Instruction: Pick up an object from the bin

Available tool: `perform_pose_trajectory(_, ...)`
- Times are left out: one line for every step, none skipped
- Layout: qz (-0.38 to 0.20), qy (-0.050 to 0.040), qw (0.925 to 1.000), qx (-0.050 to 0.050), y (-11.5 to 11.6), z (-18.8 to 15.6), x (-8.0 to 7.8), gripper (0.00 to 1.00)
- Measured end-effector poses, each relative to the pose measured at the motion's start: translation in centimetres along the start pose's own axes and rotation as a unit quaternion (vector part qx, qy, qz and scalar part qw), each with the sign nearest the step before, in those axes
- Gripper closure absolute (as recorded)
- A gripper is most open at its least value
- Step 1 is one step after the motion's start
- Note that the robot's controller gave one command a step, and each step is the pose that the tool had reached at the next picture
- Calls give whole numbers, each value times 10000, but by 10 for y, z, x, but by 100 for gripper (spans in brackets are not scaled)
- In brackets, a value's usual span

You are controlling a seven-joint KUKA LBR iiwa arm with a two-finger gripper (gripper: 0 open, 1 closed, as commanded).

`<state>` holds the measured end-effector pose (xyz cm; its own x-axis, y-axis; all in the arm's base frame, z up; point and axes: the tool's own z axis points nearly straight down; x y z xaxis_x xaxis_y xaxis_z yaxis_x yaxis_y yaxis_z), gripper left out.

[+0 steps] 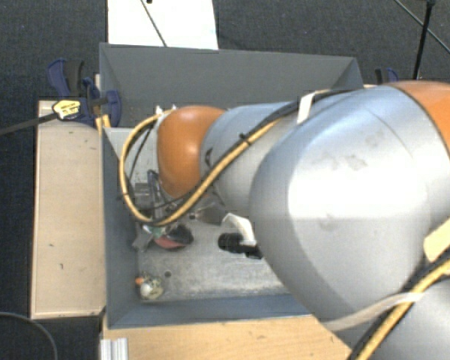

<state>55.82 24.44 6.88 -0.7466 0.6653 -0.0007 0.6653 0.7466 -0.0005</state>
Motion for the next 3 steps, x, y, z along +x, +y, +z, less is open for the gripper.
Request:
perform_pose_trajectory(2460, 12, 9693, 16, -32, -1, 8, 0)
perform_pose_trajectory(2451, 9, 9695, 21, -32, -1, 8, 100)
perform_pose_trajectory(2440, 5, 9698, -1, -32, -19, 7, 100)
